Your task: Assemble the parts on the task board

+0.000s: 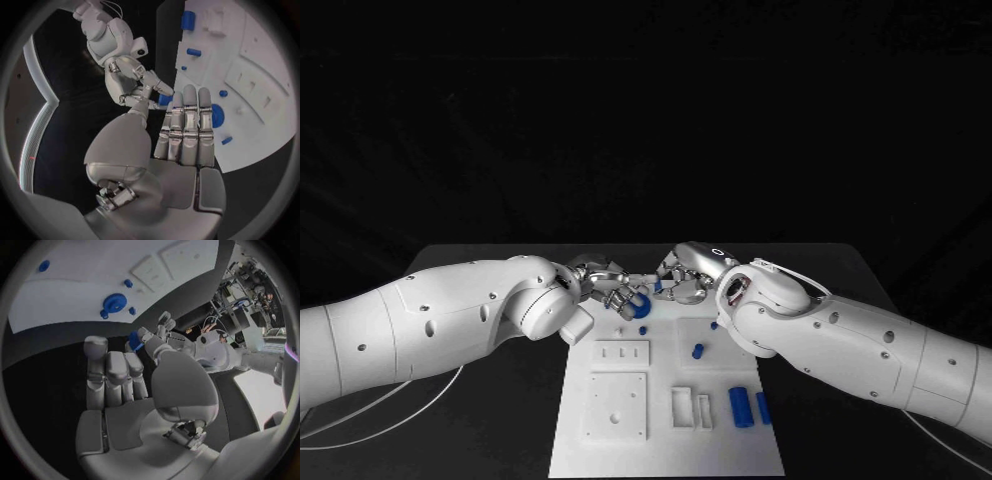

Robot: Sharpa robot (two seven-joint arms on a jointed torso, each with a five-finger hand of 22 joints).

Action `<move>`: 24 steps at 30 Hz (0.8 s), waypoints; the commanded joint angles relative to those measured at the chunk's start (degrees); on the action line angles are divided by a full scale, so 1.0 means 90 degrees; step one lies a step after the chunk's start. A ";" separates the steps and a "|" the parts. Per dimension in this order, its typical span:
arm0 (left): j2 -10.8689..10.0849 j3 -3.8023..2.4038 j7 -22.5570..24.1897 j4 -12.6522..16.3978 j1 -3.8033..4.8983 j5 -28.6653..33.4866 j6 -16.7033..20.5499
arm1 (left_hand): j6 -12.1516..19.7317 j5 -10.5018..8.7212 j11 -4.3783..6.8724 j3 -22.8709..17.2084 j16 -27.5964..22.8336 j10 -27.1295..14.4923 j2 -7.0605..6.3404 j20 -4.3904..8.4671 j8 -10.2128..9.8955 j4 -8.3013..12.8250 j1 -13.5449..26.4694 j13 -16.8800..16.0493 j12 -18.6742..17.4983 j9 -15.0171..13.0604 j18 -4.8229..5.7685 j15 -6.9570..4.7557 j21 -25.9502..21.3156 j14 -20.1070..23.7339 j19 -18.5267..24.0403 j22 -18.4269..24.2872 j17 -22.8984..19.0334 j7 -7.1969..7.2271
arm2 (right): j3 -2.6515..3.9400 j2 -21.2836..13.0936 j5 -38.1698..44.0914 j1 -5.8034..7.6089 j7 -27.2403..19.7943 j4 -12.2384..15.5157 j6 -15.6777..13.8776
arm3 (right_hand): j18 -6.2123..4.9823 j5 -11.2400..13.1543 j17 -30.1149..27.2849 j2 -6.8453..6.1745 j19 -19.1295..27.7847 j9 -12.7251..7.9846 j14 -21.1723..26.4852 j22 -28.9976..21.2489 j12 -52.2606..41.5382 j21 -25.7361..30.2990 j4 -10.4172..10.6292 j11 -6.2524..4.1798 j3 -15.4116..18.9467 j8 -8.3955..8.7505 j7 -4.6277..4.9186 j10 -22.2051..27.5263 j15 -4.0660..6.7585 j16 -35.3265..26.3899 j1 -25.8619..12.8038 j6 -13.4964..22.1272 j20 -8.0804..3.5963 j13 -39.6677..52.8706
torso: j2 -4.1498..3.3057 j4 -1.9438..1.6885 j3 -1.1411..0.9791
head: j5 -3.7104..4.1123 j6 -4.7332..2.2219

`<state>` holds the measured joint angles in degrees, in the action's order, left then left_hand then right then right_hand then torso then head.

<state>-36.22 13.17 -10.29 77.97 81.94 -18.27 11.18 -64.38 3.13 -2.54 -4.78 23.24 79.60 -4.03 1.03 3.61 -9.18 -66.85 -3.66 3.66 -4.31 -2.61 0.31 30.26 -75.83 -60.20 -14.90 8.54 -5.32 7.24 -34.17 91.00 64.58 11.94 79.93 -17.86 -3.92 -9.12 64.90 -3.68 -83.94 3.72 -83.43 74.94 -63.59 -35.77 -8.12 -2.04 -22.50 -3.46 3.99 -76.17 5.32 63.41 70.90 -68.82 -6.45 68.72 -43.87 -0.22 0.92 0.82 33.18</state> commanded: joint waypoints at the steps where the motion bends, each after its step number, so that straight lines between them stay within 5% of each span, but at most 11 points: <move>1: 0.0035 -0.0001 -0.0217 0.0008 0.0010 -0.0108 -0.0165 | -0.0033 -0.0028 0.0002 -0.0008 -0.0025 -0.0037 -0.0053 -0.0041 0.0011 -0.0028 -0.0002 -0.0005 -0.0005 -0.0017 0.0084 0.0021 -0.0046 0.0030 -0.0029 0.0009 -0.0011 -0.0010 | -0.0001 0.0025 0.0131 0.0004 0.0083 0.0034 0.0098 | 0.0080 -0.0022 -0.0009 -0.0030 -0.0017 0.0081 -0.0014 0.0436 0.0032 0.0043 0.0006 -0.0036 -0.0019 -0.0022 -0.0148 0.0007 0.0039 -0.0019 0.0015 -0.0380 -0.0049 -0.0002 | -0.0007 0.0001 0.0000 | -0.0006 -0.0002; 11: 0.0090 -0.0001 -0.0268 0.0004 0.0010 -0.0127 -0.0057 | -0.0181 -0.0023 0.0014 -0.0015 -0.0031 -0.0045 -0.0039 -0.0037 0.0016 -0.0021 -0.0012 -0.0005 -0.0005 -0.0218 0.0088 0.0017 -0.0072 0.0022 -0.0046 0.0025 -0.0035 0.0037 | -0.0028 0.0068 0.0133 0.0002 0.0088 0.0137 0.0201 | 0.0080 -0.0045 -0.0011 -0.0030 -0.0020 0.0081 -0.0015 0.0436 0.0033 0.0051 0.0014 -0.0037 0.0003 -0.0021 -0.0150 0.0007 0.0040 -0.0022 0.0011 -0.0377 -0.0050 0.0001 | -0.0014 -0.0002 0.0002 | 0.0002 0.0004; 24: 0.0117 -0.0001 -0.0362 0.0043 0.0009 -0.0144 0.0243 | -0.0398 -0.0002 0.0092 -0.0072 0.0080 0.0120 -0.0104 0.0009 0.0057 -0.0058 0.0012 -0.0017 0.0030 -0.1290 0.0108 -0.0036 -0.0054 -0.0050 -0.0105 0.0005 0.0012 0.0169 | -0.0069 0.0078 0.0138 0.0000 0.0113 0.0225 0.0325 | 0.0082 -0.0055 -0.0012 -0.0023 -0.0023 0.0081 -0.0014 0.0437 0.0031 0.0056 0.0030 -0.0038 0.0026 -0.0023 -0.0153 0.0007 0.0040 -0.0025 0.0005 -0.0375 -0.0050 0.0007 | -0.0012 -0.0007 0.0002 | 0.0000 0.0006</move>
<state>-35.48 13.26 -13.49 78.00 81.92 -19.39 12.16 -67.57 3.13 -1.84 -5.40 23.70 80.31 -4.73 1.16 3.79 -9.80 -66.83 -3.71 3.66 -15.54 -2.61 0.20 29.81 -75.95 -60.75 -14.75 8.50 -3.95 6.70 -33.68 91.62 64.58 13.11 81.64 -16.29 -3.92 -9.44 64.83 -4.12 -83.93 3.78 -83.40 74.93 -63.59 -35.47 -8.13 -2.13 -22.48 -3.46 3.84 -76.05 5.27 63.41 70.74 -68.98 -6.44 68.71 -43.99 -0.24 0.96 0.87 33.28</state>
